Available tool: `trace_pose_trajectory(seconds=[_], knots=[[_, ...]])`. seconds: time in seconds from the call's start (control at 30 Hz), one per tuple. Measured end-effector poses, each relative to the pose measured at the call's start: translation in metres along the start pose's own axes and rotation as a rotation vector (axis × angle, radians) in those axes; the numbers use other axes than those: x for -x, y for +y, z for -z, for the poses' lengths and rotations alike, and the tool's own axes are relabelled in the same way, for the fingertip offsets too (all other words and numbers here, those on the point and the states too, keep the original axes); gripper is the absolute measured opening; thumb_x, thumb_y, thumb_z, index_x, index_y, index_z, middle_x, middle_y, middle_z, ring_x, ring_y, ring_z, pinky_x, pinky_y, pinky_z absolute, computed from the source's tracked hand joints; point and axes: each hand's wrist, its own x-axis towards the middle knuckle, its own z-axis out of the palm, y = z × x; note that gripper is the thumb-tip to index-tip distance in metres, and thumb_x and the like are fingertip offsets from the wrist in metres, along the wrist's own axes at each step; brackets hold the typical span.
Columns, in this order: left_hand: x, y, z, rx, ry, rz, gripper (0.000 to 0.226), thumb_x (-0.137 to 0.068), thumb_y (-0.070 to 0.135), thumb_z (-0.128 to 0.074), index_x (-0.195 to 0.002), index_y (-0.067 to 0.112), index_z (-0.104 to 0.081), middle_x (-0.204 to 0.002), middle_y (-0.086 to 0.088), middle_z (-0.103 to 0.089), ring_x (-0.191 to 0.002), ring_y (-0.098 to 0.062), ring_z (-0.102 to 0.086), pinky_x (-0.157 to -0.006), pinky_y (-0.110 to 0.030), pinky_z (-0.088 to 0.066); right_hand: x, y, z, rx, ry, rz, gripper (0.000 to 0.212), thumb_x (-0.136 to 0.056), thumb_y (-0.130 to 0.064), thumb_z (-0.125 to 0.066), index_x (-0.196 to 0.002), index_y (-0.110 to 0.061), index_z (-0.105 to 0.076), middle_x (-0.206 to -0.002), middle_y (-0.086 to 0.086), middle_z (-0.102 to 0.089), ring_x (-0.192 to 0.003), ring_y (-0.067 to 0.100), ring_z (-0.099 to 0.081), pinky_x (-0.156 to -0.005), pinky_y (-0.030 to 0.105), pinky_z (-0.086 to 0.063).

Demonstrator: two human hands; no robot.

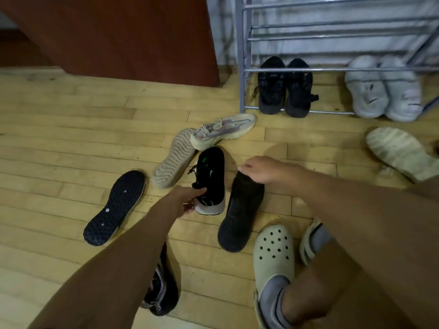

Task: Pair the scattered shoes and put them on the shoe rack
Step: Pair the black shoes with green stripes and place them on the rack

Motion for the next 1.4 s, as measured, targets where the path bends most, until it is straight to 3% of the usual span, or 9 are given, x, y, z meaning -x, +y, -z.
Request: trace_pose_trajectory(seconds=[0.13, 0.23, 0.37, 0.53, 0.77, 0.93, 1.13, 1.23, 1.4], knots=[[0.054, 0.029, 0.002, 0.018, 0.015, -0.163, 0.015, -0.084, 0.014, -0.07, -0.082, 0.008, -0.057, -0.076, -0.004, -0.059, -0.063, -0.015, -0.053, -0.042, -0.022, -0.045, 0.042, -0.015, 0.026, -0.002, 0.039, 0.001, 0.057, -0.1, -0.049, -0.03, -0.138, -0.01, -0.047, -0.135, 0.01, -0.053, -0.116, 0.027, -0.056, -0.092, 0.037, -0.05], [0.1, 0.051, 0.002, 0.026, 0.015, -0.313, 0.014, -0.084, 0.015, -0.071, -0.082, 0.008, -0.06, -0.086, -0.008, -0.064, -0.072, -0.02, -0.058, -0.064, -0.03, -0.052, 0.076, -0.028, 0.048, -0.112, 0.097, 0.003, 0.065, -0.097, -0.055, -0.035, -0.147, -0.014, -0.037, -0.142, 0.01, -0.049, -0.115, 0.028, -0.06, -0.09, 0.036, -0.055], [0.174, 0.09, -0.005, -0.005, 0.004, -0.515, 0.015, -0.084, 0.015, -0.071, -0.077, 0.01, -0.06, -0.08, -0.006, -0.063, -0.066, -0.016, -0.057, -0.063, -0.027, -0.048, 0.126, -0.047, 0.083, -0.335, 0.193, 0.135, 0.061, -0.094, -0.051, -0.049, -0.14, -0.012, -0.046, -0.133, 0.004, -0.056, -0.101, 0.018, -0.061, -0.082, 0.031, -0.055], [0.25, 0.13, -0.023, -0.076, 0.038, -0.713, 0.014, -0.081, 0.015, -0.074, -0.085, 0.004, -0.066, -0.08, -0.006, -0.064, -0.063, -0.015, -0.056, -0.061, -0.027, -0.049, 0.185, -0.05, 0.124, -0.535, 0.388, 0.324, 0.026, -0.086, -0.016, -0.071, -0.11, -0.013, -0.061, -0.069, -0.004, -0.06, -0.072, 0.019, -0.06, -0.076, 0.039, -0.055], [0.312, 0.179, -0.099, -0.143, -0.013, -0.839, 0.032, -0.079, 0.018, -0.077, -0.096, -0.006, -0.064, -0.096, -0.015, -0.069, -0.085, -0.027, -0.066, -0.082, -0.04, -0.057, 0.253, 0.006, 0.178, -0.824, 0.614, 0.333, 0.048, -0.082, -0.005, -0.073, -0.119, -0.014, -0.042, -0.109, 0.015, -0.069, -0.1, 0.029, -0.07, -0.072, 0.038, -0.06], [0.342, 0.201, -0.184, -0.347, -0.08, -0.957, 0.024, -0.083, 0.027, -0.072, -0.072, 0.009, -0.06, -0.07, -0.001, -0.061, -0.063, -0.015, -0.053, -0.059, -0.027, -0.042, 0.297, 0.079, 0.203, -0.936, 0.746, 0.301, 0.047, -0.08, 0.01, -0.068, -0.118, -0.003, -0.045, -0.087, 0.011, -0.066, -0.075, 0.024, -0.066, -0.072, 0.043, -0.058], [0.348, 0.191, -0.287, -0.574, -0.236, -0.89, 0.02, -0.082, 0.031, -0.064, -0.087, 0.012, -0.062, -0.074, -0.004, -0.059, -0.066, -0.02, -0.054, -0.073, -0.033, -0.047, 0.334, 0.183, 0.196, -0.97, 0.838, 0.197, 0.042, -0.076, 0.012, -0.071, -0.107, -0.011, -0.055, -0.081, 0.006, -0.064, -0.064, 0.019, -0.064, -0.057, 0.03, -0.057], [0.338, 0.177, -0.33, -0.679, -0.352, -0.817, 0.022, -0.082, 0.03, -0.067, -0.09, 0.01, -0.065, -0.08, -0.008, -0.064, -0.065, -0.019, -0.06, -0.061, -0.027, -0.048, 0.346, 0.237, 0.182, -0.972, 0.815, 0.11, 0.046, -0.076, 0.012, -0.07, -0.114, -0.01, -0.054, -0.088, 0.008, -0.062, -0.064, 0.018, -0.062, -0.049, 0.026, -0.055], [0.321, 0.143, -0.399, -0.708, -0.503, -0.646, 0.02, -0.081, 0.018, -0.072, -0.098, 0.008, -0.067, -0.096, -0.013, -0.07, -0.08, -0.025, -0.068, -0.071, -0.034, -0.057, 0.365, 0.309, 0.159, -1.021, 0.737, 0.042, 0.047, -0.081, 0.006, -0.068, -0.122, -0.014, -0.056, -0.114, 0.018, -0.063, -0.096, 0.029, -0.066, -0.075, 0.035, -0.057]])
